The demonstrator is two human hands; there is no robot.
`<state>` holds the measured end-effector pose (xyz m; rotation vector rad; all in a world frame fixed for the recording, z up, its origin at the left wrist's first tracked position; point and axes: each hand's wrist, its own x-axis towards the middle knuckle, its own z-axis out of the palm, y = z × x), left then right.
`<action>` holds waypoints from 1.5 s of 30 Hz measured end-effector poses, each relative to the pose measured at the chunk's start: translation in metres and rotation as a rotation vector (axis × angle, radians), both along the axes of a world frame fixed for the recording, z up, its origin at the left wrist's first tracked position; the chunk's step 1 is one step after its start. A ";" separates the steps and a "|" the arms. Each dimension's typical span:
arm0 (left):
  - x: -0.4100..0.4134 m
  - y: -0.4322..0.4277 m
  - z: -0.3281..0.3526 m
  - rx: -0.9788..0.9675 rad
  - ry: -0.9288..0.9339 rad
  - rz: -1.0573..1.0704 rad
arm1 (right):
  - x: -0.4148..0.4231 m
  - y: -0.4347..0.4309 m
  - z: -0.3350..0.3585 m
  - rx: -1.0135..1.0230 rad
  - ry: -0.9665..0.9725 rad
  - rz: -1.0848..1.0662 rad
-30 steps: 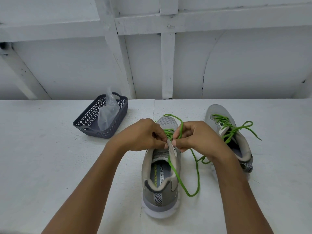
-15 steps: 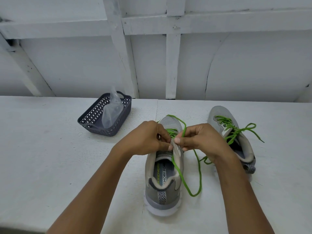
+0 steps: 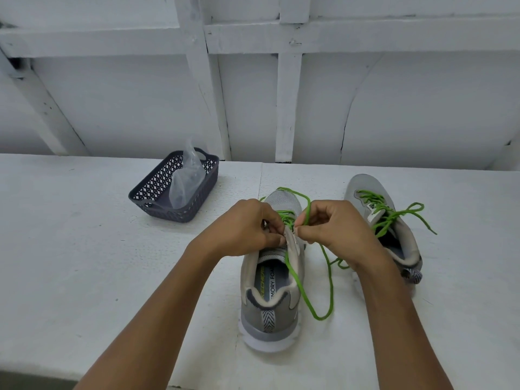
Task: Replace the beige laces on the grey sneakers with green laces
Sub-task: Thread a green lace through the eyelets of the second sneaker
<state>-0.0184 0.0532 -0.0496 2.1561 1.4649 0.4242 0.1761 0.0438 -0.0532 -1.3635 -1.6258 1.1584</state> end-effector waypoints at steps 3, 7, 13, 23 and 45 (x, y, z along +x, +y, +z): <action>0.000 -0.001 0.000 0.002 0.002 0.003 | 0.000 0.001 0.001 -0.029 0.013 0.019; 0.000 -0.001 0.002 0.008 0.027 -0.005 | 0.003 0.003 0.003 -0.100 0.036 0.052; -0.003 -0.006 0.001 0.042 -0.071 0.071 | -0.001 0.003 0.001 -0.107 0.058 0.043; -0.002 -0.008 -0.005 0.039 -0.135 0.051 | 0.002 0.007 -0.006 -0.180 0.145 0.055; -0.037 -0.001 0.026 -0.379 -1.293 0.382 | -0.005 0.009 -0.018 -0.201 0.347 0.130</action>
